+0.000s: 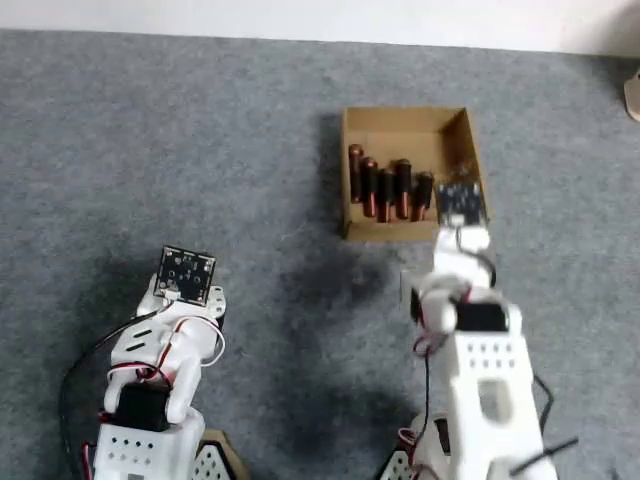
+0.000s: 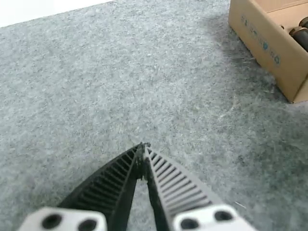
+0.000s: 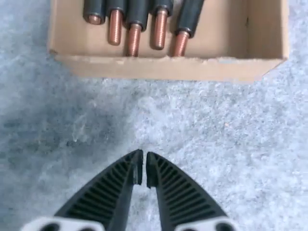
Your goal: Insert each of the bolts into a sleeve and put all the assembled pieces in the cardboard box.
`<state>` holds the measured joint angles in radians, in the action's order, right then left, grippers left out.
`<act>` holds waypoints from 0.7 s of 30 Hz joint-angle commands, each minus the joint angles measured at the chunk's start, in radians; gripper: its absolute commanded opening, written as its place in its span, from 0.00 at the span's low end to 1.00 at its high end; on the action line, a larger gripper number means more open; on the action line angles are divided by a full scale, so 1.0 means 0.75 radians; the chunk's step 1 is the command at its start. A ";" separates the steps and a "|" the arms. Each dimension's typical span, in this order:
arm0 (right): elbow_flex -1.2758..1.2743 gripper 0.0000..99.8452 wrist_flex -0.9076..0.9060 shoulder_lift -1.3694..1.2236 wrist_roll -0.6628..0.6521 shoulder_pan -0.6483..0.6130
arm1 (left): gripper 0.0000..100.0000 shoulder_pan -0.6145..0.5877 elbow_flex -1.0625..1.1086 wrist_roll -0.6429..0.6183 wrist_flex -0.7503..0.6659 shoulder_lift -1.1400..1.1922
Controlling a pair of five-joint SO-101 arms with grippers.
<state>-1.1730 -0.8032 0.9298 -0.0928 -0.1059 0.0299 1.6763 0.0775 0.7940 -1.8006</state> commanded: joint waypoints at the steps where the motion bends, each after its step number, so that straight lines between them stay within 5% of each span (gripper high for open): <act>1: -0.165 0.00 0.087 0.249 0.002 0.021 | 0.01 -0.001 0.021 0.004 -0.002 -0.019; 6: -0.357 0.00 0.093 0.529 0.000 0.017 | 0.01 -0.013 0.026 0.006 0.012 -0.019; 12: -0.594 0.00 0.093 0.856 0.000 0.019 | 0.01 -0.028 0.024 0.008 0.245 -0.019; 21: -0.868 0.00 -0.083 1.194 0.002 0.021 | 0.01 -0.375 0.026 0.008 0.444 -0.019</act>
<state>-1.6732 -0.8032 1.8121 -0.0928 -0.0997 -0.2094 1.6763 0.0790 1.0702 -1.8006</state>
